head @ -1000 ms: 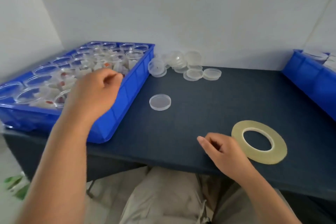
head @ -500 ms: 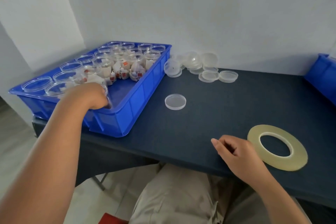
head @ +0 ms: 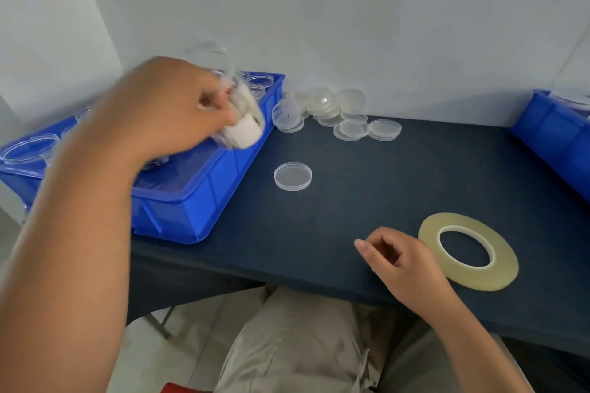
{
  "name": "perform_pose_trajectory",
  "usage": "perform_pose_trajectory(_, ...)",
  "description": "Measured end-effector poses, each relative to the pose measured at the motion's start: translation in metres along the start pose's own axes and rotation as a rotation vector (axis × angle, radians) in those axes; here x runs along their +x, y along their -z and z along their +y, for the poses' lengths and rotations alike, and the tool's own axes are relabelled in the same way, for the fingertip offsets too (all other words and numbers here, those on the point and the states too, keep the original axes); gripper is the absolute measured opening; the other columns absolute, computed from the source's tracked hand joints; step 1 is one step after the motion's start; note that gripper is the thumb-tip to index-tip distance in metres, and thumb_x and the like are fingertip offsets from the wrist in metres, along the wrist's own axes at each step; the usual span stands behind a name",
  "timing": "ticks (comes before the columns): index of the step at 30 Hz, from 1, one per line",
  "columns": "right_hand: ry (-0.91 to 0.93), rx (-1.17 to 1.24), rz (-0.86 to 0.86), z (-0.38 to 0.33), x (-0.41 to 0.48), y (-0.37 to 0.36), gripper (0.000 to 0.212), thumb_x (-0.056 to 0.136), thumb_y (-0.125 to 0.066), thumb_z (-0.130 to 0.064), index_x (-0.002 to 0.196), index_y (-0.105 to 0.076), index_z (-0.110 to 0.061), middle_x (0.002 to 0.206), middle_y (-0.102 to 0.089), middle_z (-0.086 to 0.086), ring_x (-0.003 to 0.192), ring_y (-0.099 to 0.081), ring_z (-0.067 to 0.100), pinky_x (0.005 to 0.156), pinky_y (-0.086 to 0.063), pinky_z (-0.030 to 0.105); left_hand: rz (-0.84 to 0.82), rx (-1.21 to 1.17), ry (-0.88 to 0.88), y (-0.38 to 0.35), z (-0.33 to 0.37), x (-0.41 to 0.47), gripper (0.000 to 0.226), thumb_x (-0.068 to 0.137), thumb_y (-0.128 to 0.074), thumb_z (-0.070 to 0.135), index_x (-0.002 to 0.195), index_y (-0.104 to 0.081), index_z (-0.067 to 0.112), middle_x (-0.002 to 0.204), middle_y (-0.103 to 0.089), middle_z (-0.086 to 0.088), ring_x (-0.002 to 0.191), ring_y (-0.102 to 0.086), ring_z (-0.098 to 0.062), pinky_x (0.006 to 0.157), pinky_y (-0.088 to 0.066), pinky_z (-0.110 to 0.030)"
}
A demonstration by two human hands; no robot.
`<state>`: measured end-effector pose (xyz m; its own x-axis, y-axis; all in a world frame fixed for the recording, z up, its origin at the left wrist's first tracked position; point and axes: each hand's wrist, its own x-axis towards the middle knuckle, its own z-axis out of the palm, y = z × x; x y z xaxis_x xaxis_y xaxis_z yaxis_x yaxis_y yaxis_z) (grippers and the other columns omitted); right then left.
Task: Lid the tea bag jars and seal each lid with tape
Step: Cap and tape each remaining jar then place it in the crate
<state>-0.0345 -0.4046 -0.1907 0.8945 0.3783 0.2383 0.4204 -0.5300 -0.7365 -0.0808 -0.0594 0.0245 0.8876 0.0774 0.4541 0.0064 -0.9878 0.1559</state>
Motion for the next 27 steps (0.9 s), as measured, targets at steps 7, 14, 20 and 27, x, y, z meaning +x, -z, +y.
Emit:
perform_pose_trajectory(7, -0.021, 0.159, -0.065, 0.005, 0.002, 0.003, 0.106, 0.069, -0.077, -0.082, 0.159, -0.031, -0.049, 0.150, -0.046, -0.038, 0.138, -0.044, -0.016, 0.108, -0.041, 0.010, -0.473, -0.068, -0.356, -0.103, 0.100, -0.015, 0.009, 0.090, -0.075, 0.049, 0.092, -0.071, 0.041, 0.096, -0.064, 0.021, 0.094, -0.060, -0.003, 0.074, -0.046, -0.031)
perform_pose_trajectory(14, 0.003, 0.210, 0.098, 0.003, 0.008, -0.002, 0.070, 0.082, -0.087, -0.053, 0.134, -0.041, -0.066, 0.133, -0.062, -0.034, 0.123, -0.060, -0.010, 0.095, -0.050, 0.008, -0.183, -0.681, -0.460, -0.154, 0.114, -0.023, 0.020, 0.101, -0.067, 0.047, 0.110, -0.077, 0.033, 0.118, -0.073, 0.021, 0.120, -0.064, -0.002, 0.100, -0.049, -0.021)
perform_pose_trajectory(20, -0.062, 0.182, 0.069, 0.013, 0.009, -0.001, 0.077, 0.080, -0.088, -0.058, 0.144, -0.047, -0.051, 0.142, -0.057, -0.027, 0.129, -0.059, -0.003, 0.108, -0.055, 0.029, -0.130, -0.363, 0.282, -0.216, 0.059, 0.032, 0.055, 0.102, -0.063, 0.049, 0.148, -0.057, 0.020, 0.149, -0.060, 0.001, 0.140, -0.054, -0.022, 0.113, -0.046, -0.038)
perform_pose_trajectory(27, -0.068, 0.172, 0.069, 0.015, 0.008, -0.001, 0.077, 0.078, -0.087, -0.062, 0.142, -0.045, -0.056, 0.141, -0.056, -0.032, 0.129, -0.057, -0.008, 0.106, -0.053, 0.024, -0.222, -0.343, 0.383, -0.250, 0.034, 0.045, 0.110, 0.076, -0.092, 0.051, 0.163, -0.032, 0.019, 0.160, -0.042, -0.010, 0.142, -0.049, -0.030, 0.112, -0.046, -0.046)
